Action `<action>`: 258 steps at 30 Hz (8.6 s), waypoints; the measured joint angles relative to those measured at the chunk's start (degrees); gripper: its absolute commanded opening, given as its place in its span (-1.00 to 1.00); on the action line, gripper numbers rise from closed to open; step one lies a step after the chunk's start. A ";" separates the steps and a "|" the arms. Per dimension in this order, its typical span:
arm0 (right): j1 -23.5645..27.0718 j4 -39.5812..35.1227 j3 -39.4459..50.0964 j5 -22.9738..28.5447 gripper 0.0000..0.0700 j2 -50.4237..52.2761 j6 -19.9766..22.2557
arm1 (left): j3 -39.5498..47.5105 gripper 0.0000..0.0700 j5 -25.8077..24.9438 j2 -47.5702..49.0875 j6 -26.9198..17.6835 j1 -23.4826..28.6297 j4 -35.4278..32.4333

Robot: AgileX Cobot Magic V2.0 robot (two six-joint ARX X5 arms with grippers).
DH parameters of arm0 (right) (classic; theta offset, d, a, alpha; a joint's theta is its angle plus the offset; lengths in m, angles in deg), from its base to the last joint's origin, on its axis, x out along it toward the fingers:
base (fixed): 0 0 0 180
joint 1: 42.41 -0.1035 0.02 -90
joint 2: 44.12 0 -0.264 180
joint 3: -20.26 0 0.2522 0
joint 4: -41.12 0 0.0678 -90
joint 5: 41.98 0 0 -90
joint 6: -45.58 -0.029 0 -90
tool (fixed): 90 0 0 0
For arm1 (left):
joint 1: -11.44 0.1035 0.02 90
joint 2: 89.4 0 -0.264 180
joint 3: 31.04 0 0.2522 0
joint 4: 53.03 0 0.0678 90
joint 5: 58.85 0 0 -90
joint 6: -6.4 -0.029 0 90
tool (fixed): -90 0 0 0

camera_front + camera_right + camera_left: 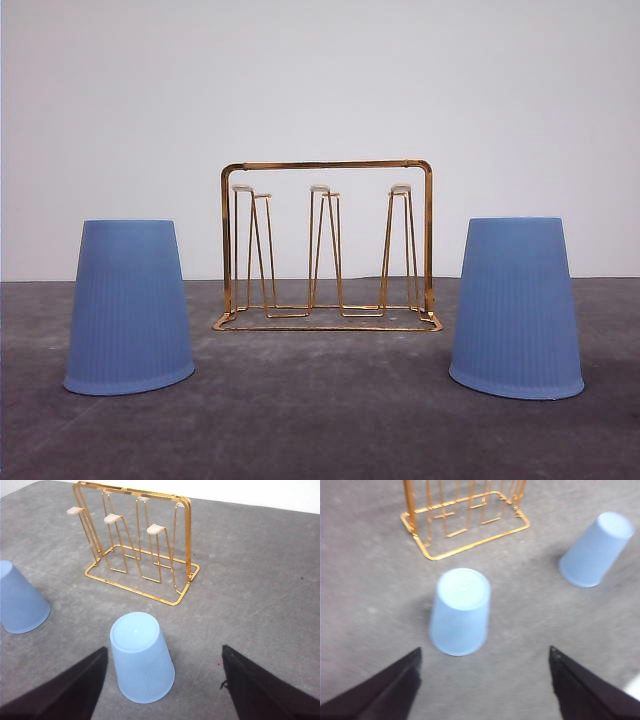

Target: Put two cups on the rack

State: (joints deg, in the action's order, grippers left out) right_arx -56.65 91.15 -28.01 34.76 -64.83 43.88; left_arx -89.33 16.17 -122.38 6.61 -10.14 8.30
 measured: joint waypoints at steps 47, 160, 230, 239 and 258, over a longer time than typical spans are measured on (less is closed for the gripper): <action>0.00 -0.07 0.00 2.75 0.37 0.00 0.00 | -10.12 0.09 11.58 -39.02 14.41 -7.33 -14.51; 0.00 -0.07 0.00 4.48 0.37 0.00 0.00 | -47.26 0.64 15.14 -74.80 8.33 -5.16 -6.25; -9.31 -10.85 -8.18 -1.72 -0.05 -50.03 -3.81 | 7.74 0.32 9.18 -4.53 20.08 -3.65 -9.51; -9.33 -3.17 -26.91 1.31 0.00 -50.40 -4.15 | 7.74 0.32 9.18 -4.53 20.08 -3.65 -9.49; -9.32 -14.29 -41.31 3.93 0.00 -72.98 -3.73 | 7.74 0.32 9.20 -4.53 20.08 -3.65 -9.49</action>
State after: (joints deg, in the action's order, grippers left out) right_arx -65.97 76.86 -69.31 38.69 -137.81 40.15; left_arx -81.59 25.37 -126.92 26.69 -13.80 -1.19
